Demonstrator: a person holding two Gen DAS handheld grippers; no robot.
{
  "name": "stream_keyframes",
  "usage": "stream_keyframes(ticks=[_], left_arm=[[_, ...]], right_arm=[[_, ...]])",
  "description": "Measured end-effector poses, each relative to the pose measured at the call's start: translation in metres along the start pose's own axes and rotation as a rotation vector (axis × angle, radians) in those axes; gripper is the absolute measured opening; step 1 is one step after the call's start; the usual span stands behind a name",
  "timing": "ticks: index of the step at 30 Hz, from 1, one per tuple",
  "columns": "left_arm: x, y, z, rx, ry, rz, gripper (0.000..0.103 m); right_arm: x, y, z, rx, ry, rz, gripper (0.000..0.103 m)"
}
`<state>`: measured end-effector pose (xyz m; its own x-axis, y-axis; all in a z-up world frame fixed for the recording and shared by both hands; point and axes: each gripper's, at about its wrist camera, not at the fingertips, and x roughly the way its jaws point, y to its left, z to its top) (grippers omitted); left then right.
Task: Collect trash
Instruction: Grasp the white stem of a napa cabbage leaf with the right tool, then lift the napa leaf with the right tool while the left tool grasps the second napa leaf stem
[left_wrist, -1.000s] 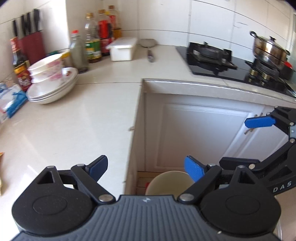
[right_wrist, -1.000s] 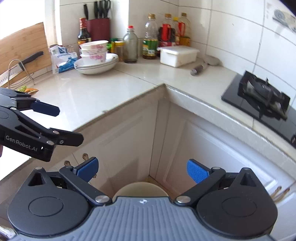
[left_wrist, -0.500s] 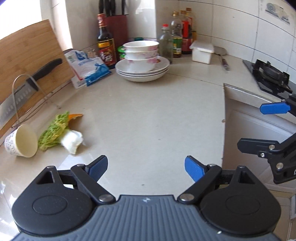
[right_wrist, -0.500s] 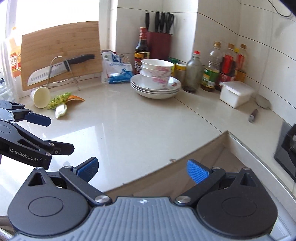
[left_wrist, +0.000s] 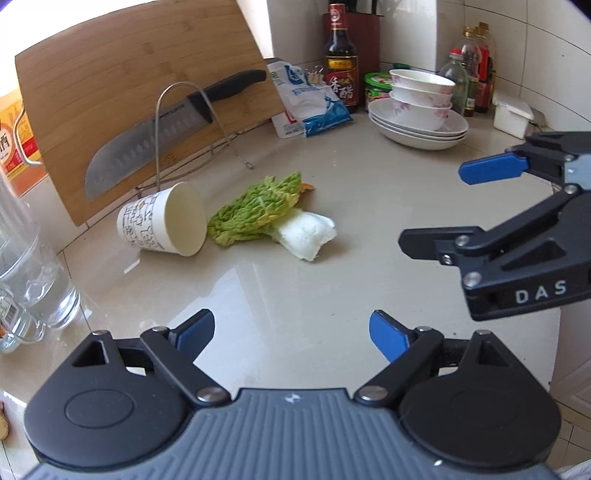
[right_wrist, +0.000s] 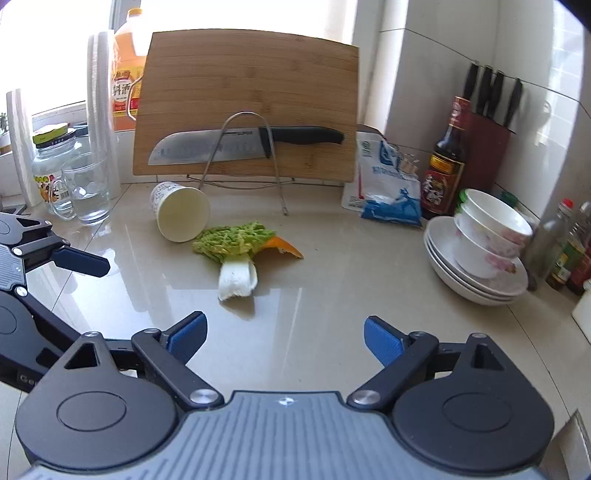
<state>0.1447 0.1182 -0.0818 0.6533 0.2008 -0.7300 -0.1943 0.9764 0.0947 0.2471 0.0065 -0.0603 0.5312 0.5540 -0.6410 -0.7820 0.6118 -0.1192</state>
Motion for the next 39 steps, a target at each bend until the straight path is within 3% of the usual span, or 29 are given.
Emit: stream_keyframes(ticks=[11,21,25,39], left_arm=[[0.015,0.038,-0.007,-0.114,0.026,0.031,0.091],[0.023,0.046,-0.009,-0.157,0.038,0.02,0.091],[0.026,0.045,-0.008,-0.164,0.038,0.015,0.091],[0.028,0.04,0.001,-0.129,0.03,-0.007,0.091]], right_arm=[[0.072,0.041,0.031,-0.128,0.066,0.071,0.065],[0.106,0.049,0.028,-0.163,0.116,0.017,0.051],[0.109,0.044,0.028,-0.154,0.119,-0.001,0.039],[0.08,0.039,0.028,-0.134,0.081,0.006,0.036]])
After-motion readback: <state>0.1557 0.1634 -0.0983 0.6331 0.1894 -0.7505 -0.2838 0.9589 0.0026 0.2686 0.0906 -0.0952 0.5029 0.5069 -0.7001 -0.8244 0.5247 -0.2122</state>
